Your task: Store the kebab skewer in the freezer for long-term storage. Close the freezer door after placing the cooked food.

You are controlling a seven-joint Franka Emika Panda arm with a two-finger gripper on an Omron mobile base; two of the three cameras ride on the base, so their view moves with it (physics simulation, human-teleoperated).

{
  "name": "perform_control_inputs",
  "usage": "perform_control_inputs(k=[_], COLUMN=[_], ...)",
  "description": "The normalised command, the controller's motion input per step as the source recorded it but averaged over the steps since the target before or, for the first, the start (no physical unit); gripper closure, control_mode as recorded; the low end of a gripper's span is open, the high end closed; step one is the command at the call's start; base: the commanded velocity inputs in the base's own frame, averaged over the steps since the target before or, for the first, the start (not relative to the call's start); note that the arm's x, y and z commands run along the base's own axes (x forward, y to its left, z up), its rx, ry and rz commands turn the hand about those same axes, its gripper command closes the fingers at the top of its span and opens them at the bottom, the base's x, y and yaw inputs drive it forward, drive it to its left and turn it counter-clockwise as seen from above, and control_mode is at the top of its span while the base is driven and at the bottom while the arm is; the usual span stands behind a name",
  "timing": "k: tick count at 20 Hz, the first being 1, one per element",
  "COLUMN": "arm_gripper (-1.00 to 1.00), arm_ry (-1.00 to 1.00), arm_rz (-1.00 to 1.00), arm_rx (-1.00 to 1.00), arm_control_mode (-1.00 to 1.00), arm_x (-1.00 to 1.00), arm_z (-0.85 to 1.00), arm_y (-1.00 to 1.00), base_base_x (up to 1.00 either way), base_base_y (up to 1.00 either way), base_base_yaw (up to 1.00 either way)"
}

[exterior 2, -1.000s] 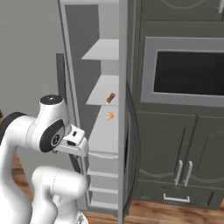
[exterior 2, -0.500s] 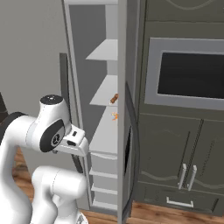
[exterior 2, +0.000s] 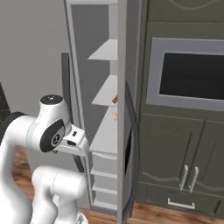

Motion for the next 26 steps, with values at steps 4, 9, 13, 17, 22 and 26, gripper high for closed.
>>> perform_control_inputs(k=[4, 9, 13, 17, 22, 26], arm_gripper=[-1.00, -1.00, -1.00, -1.00, -1.00, -1.00], arm_ry=[0.00, 0.00, 0.00, 0.00, 0.00, 0.00], arm_rz=[0.00, 0.00, 0.00, 0.00, 0.00, 0.00], arm_rx=[0.00, 0.00, 0.00, 0.00, 0.00, 0.00], arm_control_mode=[1.00, 1.00, 1.00, 1.00, 1.00, 1.00], arm_x=[0.00, 0.00, 0.00, 0.00, 0.00, 0.00], arm_z=[0.00, 0.00, 0.00, 0.00, 0.00, 0.00], arm_y=[0.00, 0.00, 0.00, 0.00, 0.00, 0.00], base_base_x=[-0.53, -0.60, -0.36, 0.00, 0.01, 0.04], base_base_y=[-0.27, -0.19, -0.11, -0.26, -0.33, -0.30], base_base_yaw=[0.00, -0.01, -0.01, 0.00, 0.00, 0.00])
